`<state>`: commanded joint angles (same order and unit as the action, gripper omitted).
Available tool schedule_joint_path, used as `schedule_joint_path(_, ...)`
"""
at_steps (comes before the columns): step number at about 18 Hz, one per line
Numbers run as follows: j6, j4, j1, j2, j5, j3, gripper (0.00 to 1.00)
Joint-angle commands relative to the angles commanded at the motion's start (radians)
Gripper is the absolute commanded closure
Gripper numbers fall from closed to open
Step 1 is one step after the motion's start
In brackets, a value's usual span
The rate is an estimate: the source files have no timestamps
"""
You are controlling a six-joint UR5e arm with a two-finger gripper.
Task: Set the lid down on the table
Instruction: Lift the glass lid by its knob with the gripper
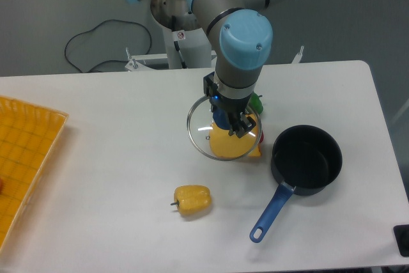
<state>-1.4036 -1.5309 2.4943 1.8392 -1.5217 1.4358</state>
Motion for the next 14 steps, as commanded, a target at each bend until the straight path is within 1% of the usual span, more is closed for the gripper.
schedule_joint_path(2,0.0,0.002,0.0,-0.011,-0.002,0.018,0.48)
schedule_joint_path(5,0.02,0.023,-0.005,-0.008,0.0,0.021,0.48)
schedule_joint_path(8,0.046,0.021,-0.011,-0.011,0.0,0.028,0.48)
schedule_joint_path(10,0.061,0.021,-0.035,-0.014,-0.005,0.041,0.48)
schedule_joint_path(11,0.096,0.023,-0.046,-0.014,-0.003,0.041,0.48)
schedule_joint_path(14,0.222,0.023,-0.126,-0.012,-0.005,0.041,0.48)
